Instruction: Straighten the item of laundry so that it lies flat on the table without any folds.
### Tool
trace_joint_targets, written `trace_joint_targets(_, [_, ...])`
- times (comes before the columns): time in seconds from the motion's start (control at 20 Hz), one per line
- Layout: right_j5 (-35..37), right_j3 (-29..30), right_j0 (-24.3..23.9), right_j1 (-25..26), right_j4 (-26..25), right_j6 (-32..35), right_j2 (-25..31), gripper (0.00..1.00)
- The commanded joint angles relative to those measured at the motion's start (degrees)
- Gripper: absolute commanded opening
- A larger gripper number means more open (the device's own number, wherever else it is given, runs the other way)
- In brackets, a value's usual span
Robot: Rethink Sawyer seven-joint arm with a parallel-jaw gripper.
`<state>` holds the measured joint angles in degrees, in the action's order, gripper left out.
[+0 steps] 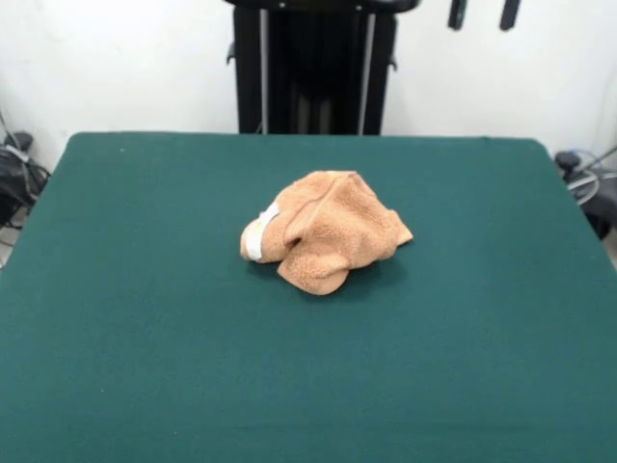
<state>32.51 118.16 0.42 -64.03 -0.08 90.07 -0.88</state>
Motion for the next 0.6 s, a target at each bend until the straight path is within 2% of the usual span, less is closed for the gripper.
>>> trace_joint_targets(0.05, [-8.01,1.43,-1.42,11.48,1.97,13.74,1.22,1.00])
trace_joint_targets(0.15, [-8.96,0.41,-0.75,13.69,1.86,15.36,-0.10,1.00])
trace_joint_targets(0.6, [-11.69,-5.89,-1.72,21.52,1.47,12.17,0.36,1.00])
